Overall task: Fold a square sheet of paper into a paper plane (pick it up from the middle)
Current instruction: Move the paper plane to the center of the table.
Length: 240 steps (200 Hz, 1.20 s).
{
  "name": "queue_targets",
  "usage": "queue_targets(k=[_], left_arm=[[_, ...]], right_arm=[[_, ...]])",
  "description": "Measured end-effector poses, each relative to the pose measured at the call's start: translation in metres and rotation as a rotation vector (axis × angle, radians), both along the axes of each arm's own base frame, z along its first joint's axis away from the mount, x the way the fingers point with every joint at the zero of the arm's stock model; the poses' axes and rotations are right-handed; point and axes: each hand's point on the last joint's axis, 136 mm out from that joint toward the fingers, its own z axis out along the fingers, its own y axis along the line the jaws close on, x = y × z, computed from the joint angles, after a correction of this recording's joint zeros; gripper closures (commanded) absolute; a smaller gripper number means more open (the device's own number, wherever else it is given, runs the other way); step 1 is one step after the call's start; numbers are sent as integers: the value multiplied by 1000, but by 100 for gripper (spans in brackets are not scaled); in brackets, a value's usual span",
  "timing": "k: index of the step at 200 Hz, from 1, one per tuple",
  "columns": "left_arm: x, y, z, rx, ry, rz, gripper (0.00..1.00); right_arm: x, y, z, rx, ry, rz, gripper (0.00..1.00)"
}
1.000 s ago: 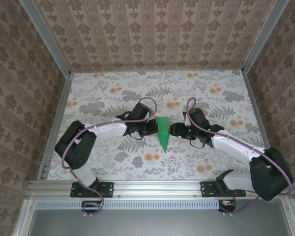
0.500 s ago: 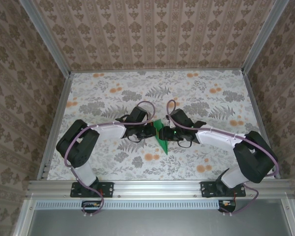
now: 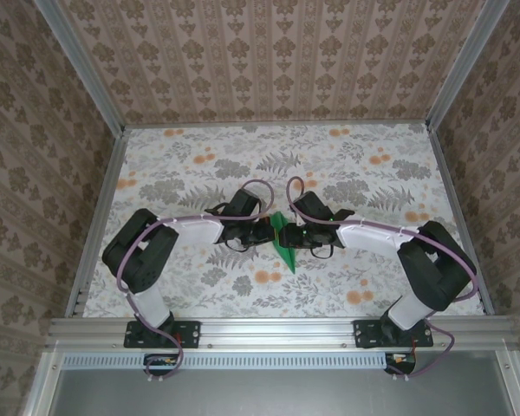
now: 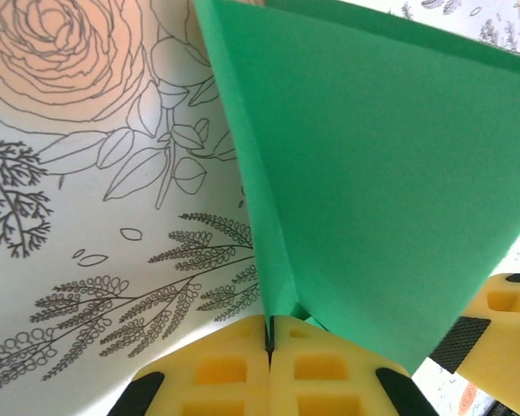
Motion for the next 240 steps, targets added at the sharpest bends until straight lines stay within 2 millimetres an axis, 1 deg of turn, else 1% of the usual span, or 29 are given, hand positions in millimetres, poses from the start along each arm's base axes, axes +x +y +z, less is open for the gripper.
queue_targets(k=[35,76,119,160,191,207,218,228,240], left_arm=[[-1,1,-3,6,7,0,100],[-2,1,-9,16,18,0,100],[-2,2,-11,18,21,1,100],[-2,2,-11,19,21,1,100],[-2,2,-11,19,21,1,100],[-2,2,-11,19,21,1,100],[-2,2,-11,19,21,1,100],[-2,2,-11,19,22,1,99],[-2,2,-11,21,24,1,94]], right_arm=[[-4,-2,-6,-20,16,16,55],[-12,0,-15,-39,49,36,55],[-20,4,-19,-50,65,56,47],[-23,5,-27,-71,86,63,47],[-24,9,-25,-71,84,73,45],[-24,10,-24,-71,82,74,48],[-23,10,-24,-75,78,72,51],[-22,8,-24,-84,79,63,58],[-22,6,-25,-95,79,50,65]])
